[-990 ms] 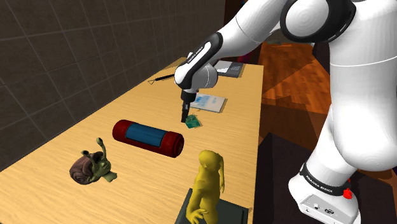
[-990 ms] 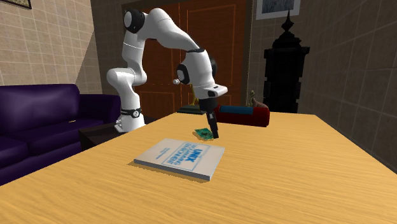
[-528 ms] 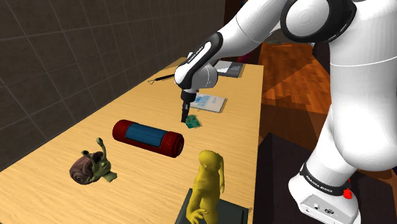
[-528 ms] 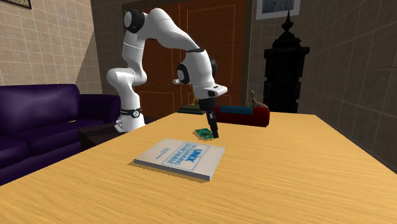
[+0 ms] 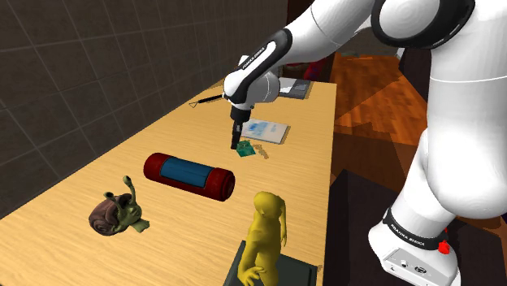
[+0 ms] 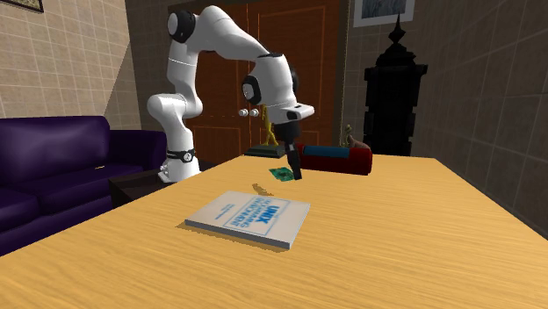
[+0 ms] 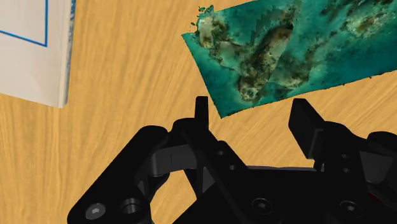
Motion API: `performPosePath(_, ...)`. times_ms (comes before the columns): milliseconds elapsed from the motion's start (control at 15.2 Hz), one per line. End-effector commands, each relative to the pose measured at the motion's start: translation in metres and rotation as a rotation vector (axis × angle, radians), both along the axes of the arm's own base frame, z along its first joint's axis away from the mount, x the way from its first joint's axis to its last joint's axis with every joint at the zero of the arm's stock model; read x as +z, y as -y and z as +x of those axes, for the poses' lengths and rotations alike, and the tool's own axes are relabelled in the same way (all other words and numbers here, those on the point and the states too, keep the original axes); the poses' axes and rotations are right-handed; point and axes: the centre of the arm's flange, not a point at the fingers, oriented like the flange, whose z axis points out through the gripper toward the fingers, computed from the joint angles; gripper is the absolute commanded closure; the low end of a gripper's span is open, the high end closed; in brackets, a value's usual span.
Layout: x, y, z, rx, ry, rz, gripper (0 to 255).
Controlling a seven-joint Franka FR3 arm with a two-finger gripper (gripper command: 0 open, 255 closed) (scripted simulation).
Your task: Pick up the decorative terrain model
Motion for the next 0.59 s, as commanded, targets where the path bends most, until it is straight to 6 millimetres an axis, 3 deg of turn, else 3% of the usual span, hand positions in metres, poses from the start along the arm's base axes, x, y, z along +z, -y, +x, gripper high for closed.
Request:
performPosePath(0,0.011,0.000,0.000,0.000,0.000,0.000,255)
performPosePath(396,0.042,0.000,0.000,0.000,0.000,0.000,255)
performPosePath(528,0.043,0.000,0.000,0.000,0.000,0.000,255)
